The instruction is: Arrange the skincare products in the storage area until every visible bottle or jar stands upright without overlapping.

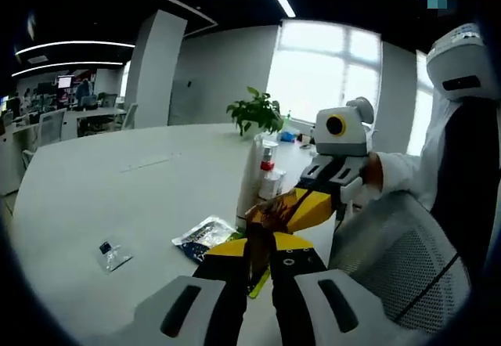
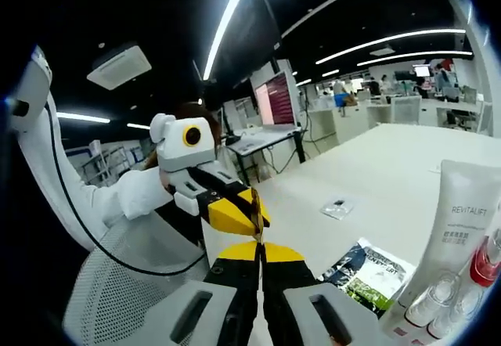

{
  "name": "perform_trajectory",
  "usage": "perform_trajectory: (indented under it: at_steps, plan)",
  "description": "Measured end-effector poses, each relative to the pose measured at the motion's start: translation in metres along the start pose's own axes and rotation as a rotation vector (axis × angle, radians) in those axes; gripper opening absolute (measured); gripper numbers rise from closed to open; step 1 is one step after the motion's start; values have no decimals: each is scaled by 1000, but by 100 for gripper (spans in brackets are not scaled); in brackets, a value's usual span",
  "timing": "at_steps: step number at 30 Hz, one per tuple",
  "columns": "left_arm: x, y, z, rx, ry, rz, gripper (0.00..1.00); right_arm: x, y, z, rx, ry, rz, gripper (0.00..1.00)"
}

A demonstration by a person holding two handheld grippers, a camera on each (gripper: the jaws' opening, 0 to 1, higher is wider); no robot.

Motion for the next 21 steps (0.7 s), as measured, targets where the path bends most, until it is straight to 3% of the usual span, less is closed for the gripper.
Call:
perform_trajectory:
  at_steps: [3,13,19,21]
  plan:
    - [-2,2,-3,21,8,-1,3,-5,1,-1,17,55,13,0]
    - [2,6,-11,63,-10,99,0,-8,4,-5,56,117,49,0]
    - [-3,6,-10,68,2,88,0,-11,7,-4,70,147,39,0]
    - [-1,7,-10,73,-5,87,0,-12,8,-4,94,180,97,0]
Point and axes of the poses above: the point that each gripper's makers call its tool centre point, and the gripper's own axes: z roughly backward along the fingers, x roughly to its left, y roughly out of its underside, the point moved 10 cm from there along z, roughly backward along the fingers, and after that the axes turned 5 degrees about -z, right-handed, at the moved point
